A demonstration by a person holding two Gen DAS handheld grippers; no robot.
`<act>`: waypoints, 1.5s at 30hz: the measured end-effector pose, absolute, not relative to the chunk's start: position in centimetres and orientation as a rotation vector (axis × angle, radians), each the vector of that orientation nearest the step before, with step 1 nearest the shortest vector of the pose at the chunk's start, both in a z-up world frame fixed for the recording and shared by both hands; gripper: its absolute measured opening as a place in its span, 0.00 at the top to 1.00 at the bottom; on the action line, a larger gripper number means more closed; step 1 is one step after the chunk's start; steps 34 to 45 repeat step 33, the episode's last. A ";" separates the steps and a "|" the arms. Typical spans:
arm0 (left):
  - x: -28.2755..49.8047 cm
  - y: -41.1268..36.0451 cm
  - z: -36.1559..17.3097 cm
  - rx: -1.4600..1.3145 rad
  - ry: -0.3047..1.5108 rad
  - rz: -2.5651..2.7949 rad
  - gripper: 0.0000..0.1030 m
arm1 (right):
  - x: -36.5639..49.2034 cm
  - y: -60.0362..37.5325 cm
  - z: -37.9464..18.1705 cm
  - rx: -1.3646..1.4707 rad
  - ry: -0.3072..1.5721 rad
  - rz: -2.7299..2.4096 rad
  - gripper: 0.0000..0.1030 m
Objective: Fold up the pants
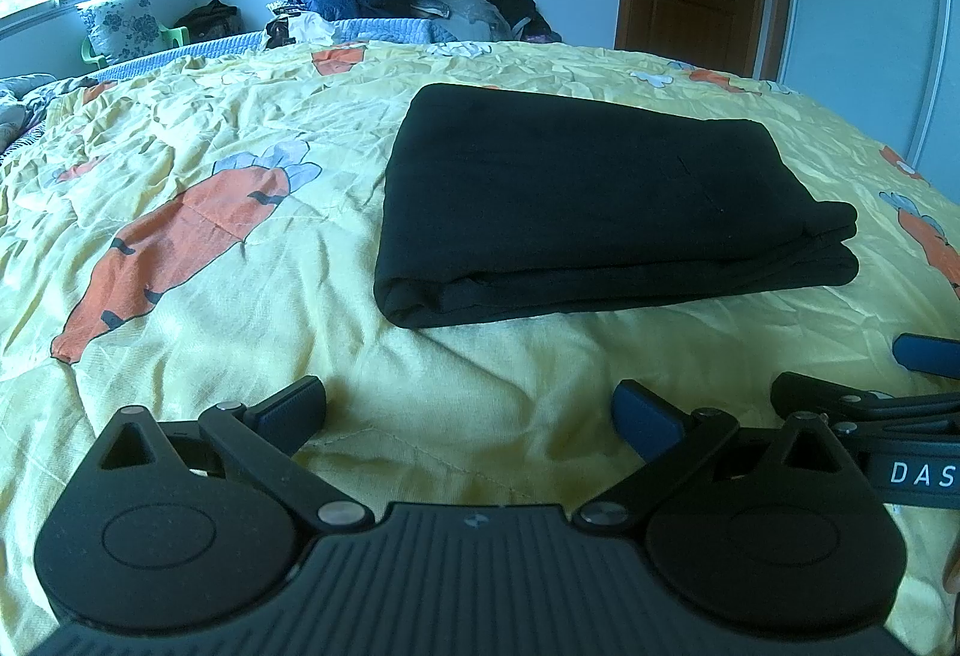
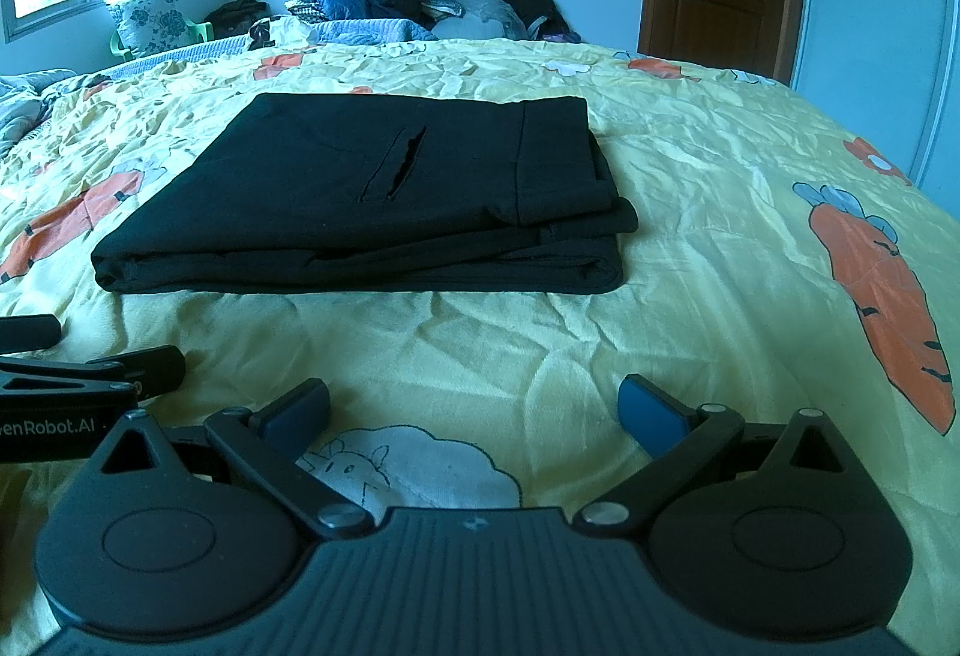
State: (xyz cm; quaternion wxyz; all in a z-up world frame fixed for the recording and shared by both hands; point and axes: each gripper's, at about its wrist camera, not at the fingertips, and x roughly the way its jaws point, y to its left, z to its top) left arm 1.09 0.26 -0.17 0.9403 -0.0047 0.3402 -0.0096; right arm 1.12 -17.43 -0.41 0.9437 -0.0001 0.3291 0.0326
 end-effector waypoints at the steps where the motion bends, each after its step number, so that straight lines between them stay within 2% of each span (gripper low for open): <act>1: 1.1 0.3 -0.2 -0.010 0.694 -0.020 0.00 | 1.1 -17.5 -0.4 0.000 0.671 0.066 0.00; 45: 0.9 0.6 0.1 -0.034 0.686 -0.032 0.00 | 1.1 -17.4 -0.4 0.000 0.671 0.066 0.00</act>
